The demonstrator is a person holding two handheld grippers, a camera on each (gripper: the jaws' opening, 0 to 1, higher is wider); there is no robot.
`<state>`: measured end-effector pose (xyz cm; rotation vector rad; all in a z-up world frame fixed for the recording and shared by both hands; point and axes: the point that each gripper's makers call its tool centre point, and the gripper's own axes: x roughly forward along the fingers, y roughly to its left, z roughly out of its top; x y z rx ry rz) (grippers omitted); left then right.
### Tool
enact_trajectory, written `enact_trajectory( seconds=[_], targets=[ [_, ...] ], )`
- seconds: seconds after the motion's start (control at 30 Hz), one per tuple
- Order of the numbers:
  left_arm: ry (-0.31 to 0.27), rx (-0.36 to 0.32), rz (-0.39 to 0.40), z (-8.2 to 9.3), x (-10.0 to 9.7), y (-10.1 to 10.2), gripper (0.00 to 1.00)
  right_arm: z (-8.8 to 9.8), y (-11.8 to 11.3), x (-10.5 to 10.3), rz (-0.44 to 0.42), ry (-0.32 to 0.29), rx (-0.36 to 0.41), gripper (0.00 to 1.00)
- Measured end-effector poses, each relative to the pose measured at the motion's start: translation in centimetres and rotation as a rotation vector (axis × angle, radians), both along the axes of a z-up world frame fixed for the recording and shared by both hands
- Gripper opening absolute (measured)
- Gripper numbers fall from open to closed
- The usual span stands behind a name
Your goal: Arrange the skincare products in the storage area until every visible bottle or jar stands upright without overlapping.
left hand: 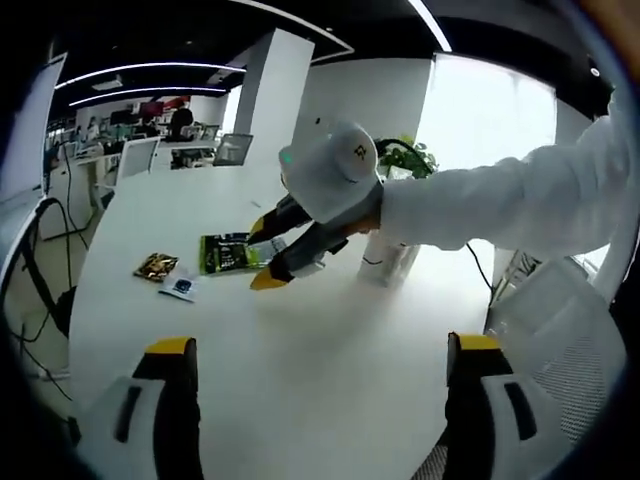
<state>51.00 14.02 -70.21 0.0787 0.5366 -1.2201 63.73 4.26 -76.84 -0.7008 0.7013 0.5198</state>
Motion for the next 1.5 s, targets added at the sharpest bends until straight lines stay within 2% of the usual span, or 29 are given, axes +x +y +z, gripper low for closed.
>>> enact_trajectory(
  seconds=[0.1,0.27,0.37,0.43,0.5,0.53,0.6,0.63,0.77,0.83,1.07,1.17,1.37,1.5],
  targets=[
    [0.005,-0.004,0.009,0.0,0.0,0.3,0.99,-0.2,0.1,0.4,-0.011,0.0,0.017,0.31],
    [0.013,-0.007,0.026,-0.2,0.1,0.7,0.99,-0.6,-0.2,1.1,-0.011,-0.01,0.004,0.26],
    [0.018,-0.009,0.037,-0.3,0.1,0.9,0.99,-1.1,-0.6,1.3,0.003,-0.011,-0.031,0.22],
    [0.02,-0.009,0.036,-0.3,0.0,1.0,0.99,-1.4,-0.8,1.2,0.01,-0.003,-0.049,0.22],
    [0.021,-0.008,0.041,-0.3,0.0,1.1,0.99,-1.4,-0.8,1.2,0.015,-0.002,-0.043,0.21],
    [0.021,-0.009,0.043,-0.2,0.0,1.1,0.99,-1.4,-0.9,1.3,0.007,-0.002,-0.033,0.2],
    [0.023,-0.01,0.045,-0.2,0.0,1.1,0.99,-1.5,-0.5,1.3,-0.044,0.026,0.06,0.21],
    [0.025,-0.009,0.043,-0.2,0.0,1.1,0.99,-1.4,-0.6,1.6,-0.066,0.02,0.08,0.2],
    [0.027,-0.01,0.038,-0.2,-0.1,1.0,0.99,-1.7,-1.1,1.8,-0.053,0.027,0.049,0.15],
    [0.028,-0.012,0.04,-0.2,-0.1,1.0,0.99,-1.9,-1.3,1.7,-0.103,0.051,0.099,0.12],
    [0.034,-0.02,0.047,-0.2,-0.2,1.2,0.99,-2.1,-1.8,1.7,-0.111,0.067,0.107,0.02],
    [0.038,-0.019,0.044,-0.3,-0.4,1.2,0.99,-2.2,-1.6,1.6,-0.123,0.073,0.12,0.0],
    [0.046,-0.019,0.044,-0.5,-0.5,1.3,0.99,-2.2,-1.7,1.6,-0.129,0.075,0.11,0.0],
    [0.052,-0.023,0.045,-0.6,-0.5,1.3,0.98,-2.2,-1.7,1.4,-0.103,0.058,0.06,0.0]
  ],
)
